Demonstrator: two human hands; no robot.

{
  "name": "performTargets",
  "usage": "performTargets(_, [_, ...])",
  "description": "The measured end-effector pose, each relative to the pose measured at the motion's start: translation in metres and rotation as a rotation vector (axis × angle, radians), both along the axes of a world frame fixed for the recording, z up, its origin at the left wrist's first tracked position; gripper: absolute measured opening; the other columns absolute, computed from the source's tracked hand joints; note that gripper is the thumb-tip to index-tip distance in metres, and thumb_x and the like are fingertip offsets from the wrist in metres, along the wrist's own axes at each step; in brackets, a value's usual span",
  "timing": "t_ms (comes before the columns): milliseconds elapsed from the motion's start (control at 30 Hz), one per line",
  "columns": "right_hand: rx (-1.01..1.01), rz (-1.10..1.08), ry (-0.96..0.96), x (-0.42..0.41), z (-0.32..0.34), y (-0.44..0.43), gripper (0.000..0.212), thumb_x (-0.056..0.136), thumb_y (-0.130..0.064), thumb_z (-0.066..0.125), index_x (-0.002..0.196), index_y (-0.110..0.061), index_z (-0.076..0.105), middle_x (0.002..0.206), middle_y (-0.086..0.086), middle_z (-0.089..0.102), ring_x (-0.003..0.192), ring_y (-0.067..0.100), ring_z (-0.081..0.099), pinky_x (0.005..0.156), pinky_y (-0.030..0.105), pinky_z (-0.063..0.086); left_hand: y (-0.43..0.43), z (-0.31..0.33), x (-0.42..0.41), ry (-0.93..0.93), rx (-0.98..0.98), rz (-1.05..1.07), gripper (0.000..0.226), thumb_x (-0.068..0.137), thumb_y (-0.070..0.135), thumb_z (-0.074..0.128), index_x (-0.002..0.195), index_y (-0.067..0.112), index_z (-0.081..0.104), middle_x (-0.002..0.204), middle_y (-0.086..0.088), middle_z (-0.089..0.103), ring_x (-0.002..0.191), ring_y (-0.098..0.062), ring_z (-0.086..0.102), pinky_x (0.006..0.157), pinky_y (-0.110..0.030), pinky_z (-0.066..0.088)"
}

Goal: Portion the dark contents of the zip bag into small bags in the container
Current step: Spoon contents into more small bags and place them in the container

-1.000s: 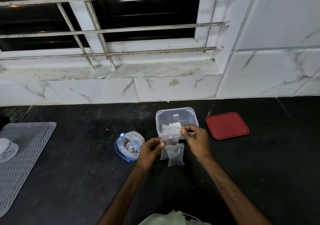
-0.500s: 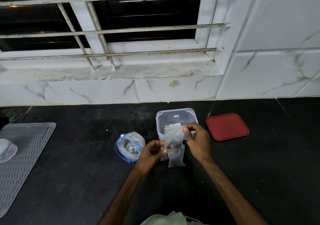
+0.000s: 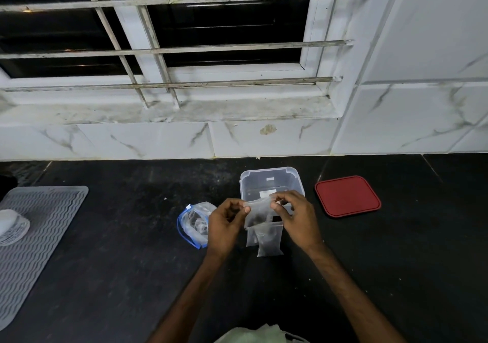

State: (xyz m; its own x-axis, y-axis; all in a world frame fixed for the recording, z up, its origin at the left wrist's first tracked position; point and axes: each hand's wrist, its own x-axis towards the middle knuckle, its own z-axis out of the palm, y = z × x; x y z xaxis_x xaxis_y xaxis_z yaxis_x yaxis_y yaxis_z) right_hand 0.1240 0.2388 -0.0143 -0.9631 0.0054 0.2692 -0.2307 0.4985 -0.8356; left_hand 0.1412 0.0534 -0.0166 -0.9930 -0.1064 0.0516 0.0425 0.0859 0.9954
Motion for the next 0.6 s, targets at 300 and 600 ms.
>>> performTargets(300, [0.255, 0.106, 0.079, 0.005, -0.003, -0.021, 0.003, 0.086, -0.027, 0.067, 0.085, -0.027, 0.070, 0.084, -0.015, 0.063, 0.085, 0.006, 0.058, 0.077, 0.039, 0.049, 0.004, -0.005, 0.005, 0.071, -0.194, -0.049, 0.006, 0.086, 0.021, 0.069, 0.083, 0.023, 0.064, 0.080, 0.002, 0.070, 0.077, -0.017, 0.068, 0.069, -0.043, 0.057])
performTargets(600, [0.264, 0.016, 0.061, 0.005, 0.008, -0.024, 0.012, 0.082, -0.017, 0.065, 0.074, -0.022, 0.071, 0.075, -0.011, 0.063, 0.074, 0.007, 0.059, 0.073, 0.031, 0.050, 0.010, -0.002, 0.006, 0.025, -0.107, -0.049, 0.011, 0.088, 0.008, 0.069, 0.080, 0.015, 0.066, 0.079, -0.004, 0.071, 0.079, -0.020, 0.070, 0.072, -0.038, 0.057])
